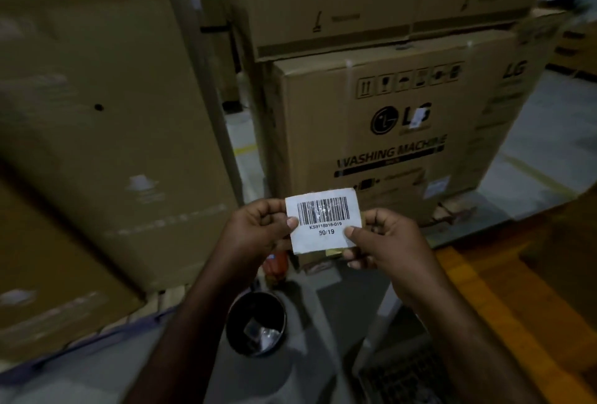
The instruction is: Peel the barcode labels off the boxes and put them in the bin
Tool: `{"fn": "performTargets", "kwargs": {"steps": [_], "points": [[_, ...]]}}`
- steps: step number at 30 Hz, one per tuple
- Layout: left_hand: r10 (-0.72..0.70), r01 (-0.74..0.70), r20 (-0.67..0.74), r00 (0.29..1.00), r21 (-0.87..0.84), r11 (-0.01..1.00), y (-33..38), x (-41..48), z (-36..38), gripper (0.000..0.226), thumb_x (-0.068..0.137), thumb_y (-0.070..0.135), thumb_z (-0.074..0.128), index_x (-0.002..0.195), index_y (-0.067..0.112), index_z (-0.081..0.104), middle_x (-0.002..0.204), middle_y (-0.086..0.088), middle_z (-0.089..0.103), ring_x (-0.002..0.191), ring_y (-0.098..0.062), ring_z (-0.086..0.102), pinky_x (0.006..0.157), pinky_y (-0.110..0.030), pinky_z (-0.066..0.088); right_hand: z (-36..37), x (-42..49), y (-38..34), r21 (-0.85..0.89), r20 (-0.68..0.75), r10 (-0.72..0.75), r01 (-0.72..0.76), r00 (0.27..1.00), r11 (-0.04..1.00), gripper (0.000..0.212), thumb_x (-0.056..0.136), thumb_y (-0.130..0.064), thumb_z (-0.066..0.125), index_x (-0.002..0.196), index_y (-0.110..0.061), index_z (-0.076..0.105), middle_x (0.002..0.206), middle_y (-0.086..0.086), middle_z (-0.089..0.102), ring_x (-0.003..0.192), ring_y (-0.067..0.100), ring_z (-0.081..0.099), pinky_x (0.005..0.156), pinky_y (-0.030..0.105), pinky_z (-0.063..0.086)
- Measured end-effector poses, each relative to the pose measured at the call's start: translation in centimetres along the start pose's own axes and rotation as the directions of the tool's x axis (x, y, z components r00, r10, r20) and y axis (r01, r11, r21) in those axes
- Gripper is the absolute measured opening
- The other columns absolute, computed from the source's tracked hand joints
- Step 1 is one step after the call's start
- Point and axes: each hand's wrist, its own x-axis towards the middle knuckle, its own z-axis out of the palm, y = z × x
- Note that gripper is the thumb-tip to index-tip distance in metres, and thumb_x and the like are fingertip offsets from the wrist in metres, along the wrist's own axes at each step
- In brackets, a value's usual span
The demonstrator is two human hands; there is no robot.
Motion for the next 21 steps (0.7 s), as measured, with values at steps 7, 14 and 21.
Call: {"fn": "performTargets", "kwargs": {"steps": [7, 14, 21], "points": [[-0.044, 0.053, -0.077, 0.996, 0.121, 0.991, -1.6, -0.7, -5.3, 0.018, 0.087, -0.007, 0.064, 0.095, 0.007, 0.073, 0.084, -0.011, 0.077, 0.074, -0.02, 0.07, 0.066, -0.033, 0.058, 4.0, 1.4, 2.0, -0.196, 0.065, 0.001, 0.012, 0.998, 0.98, 0.014, 0.092, -0.012, 0.065, 0.089, 0.002, 0.068, 0.068, 0.008, 0.067, 0.045, 0.003, 0.056, 0.042, 0.017, 0.04], [-0.088, 0.138, -0.247, 0.965, 0.191, 0.972, -3.4, -0.5, -12.5, 0.019, 0.087, -0.008, 0.065, 0.086, 0.008, 0.074, 0.072, -0.004, 0.076, 0.063, -0.013, 0.071, 0.055, -0.026, 0.058, 11.8, 4.3, 5.0, -0.273, 0.123, 0.056, -0.021, 0.991, 0.962, 0.012, 0.089, -0.007, 0.067, 0.077, -0.008, 0.066, 0.063, 0.009, 0.061, 0.042, 0.004, 0.053, 0.04, 0.016, 0.039], [-0.085, 0.244, -0.396, 0.914, 0.37, 0.897, -7.9, 1.9, -19.7, 0.015, 0.076, 0.009, 0.081, 0.071, 0.019, 0.07, 0.073, -0.006, 0.075, 0.066, -0.025, 0.071, 0.066, -0.048, 0.062, 18.8, 7.5, 9.9, -0.34, 0.067, 0.124, -0.094, 0.99, 0.936, 0.012, 0.086, -0.009, 0.072, 0.079, -0.001, 0.066, 0.062, 0.007, 0.066, 0.052, 0.013, 0.058, 0.047, 0.024, 0.044]]}}
